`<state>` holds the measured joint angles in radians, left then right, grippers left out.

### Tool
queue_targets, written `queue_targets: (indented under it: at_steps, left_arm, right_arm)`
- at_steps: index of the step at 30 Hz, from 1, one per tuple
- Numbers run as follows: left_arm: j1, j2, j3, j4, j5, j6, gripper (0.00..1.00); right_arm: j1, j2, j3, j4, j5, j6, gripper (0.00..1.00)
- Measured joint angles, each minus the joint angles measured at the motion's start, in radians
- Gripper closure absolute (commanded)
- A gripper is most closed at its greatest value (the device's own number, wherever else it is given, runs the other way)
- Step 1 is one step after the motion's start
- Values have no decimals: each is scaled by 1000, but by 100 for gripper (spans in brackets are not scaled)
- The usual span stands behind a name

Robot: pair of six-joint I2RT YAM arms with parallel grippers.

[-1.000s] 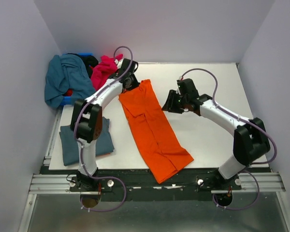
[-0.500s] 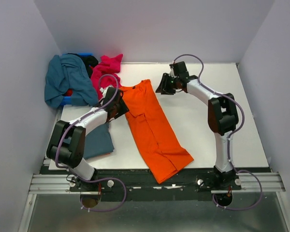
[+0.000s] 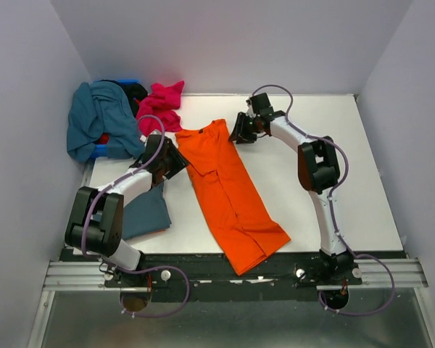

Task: Fold and stack the t-shirts
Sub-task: Rotate the tshirt 90 degrees

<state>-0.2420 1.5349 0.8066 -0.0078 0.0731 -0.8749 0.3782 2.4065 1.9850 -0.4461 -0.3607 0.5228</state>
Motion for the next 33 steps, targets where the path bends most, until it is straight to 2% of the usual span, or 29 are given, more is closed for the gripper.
queue_targets:
  at_steps: [7, 12, 14, 18, 20, 27, 33]
  left_arm:
    - [15, -45, -9, 7, 7, 15, 40]
    - [21, -70, -18, 8, 8, 19, 40]
    - [24, -71, -18, 8, 10, 18, 40]
    - [25, -71, -26, 18, 15, 18, 40]
    - [26, -71, -31, 21, 16, 18, 40]
    - [26, -69, -32, 23, 23, 20, 41]
    - [26, -33, -32, 50, 55, 22, 42]
  right_arm:
    - [0, 32, 29, -15, -9, 3, 52]
    - [0, 51, 40, 0, -72, 22, 54]
    - [0, 60, 46, 4, -96, 31, 62]
    - [0, 83, 75, 1, -104, 43, 93]
    - [0, 88, 79, 0, -104, 51, 99]
    - [-35, 90, 90, -2, -108, 84, 99]
    - [-145, 90, 91, 6, -126, 119, 99]
